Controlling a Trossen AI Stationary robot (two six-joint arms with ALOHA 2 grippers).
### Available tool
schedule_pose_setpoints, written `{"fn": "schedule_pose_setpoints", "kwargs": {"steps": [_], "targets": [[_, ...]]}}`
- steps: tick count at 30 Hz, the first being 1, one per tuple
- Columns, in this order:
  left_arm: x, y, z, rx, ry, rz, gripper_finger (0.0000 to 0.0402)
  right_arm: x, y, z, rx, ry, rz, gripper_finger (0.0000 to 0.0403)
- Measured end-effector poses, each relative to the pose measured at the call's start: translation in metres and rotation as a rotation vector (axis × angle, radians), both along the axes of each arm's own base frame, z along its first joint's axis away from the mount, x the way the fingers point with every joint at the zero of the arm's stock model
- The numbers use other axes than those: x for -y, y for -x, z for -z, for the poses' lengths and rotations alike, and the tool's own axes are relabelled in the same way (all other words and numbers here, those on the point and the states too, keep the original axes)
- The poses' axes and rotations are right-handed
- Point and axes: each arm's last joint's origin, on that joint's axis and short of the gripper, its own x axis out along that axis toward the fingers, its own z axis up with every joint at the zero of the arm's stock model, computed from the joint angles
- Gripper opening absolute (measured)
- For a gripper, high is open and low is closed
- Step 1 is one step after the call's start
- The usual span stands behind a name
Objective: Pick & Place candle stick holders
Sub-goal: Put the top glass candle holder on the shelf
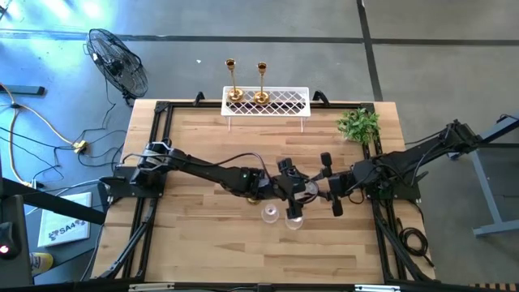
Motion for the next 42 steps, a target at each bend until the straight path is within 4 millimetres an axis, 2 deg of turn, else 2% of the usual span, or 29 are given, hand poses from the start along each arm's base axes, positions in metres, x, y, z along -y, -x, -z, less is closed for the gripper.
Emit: {"fn": "schedule_pose_setpoints", "kwargs": {"steps": [34,42], "targets": [[0.0020,0.0009,0.0013,-0.031,0.114,0.089,0.0298,-0.0003,-0.0001,-0.0010,0.012,0.015,-0.015,0.0120],[0.0030,0.0017,0.0022,-0.040,0.141,0.083,0.0279,-0.0005,-0.0002,-0.0013,0.016,0.022,-0.020,0.0120]]}}
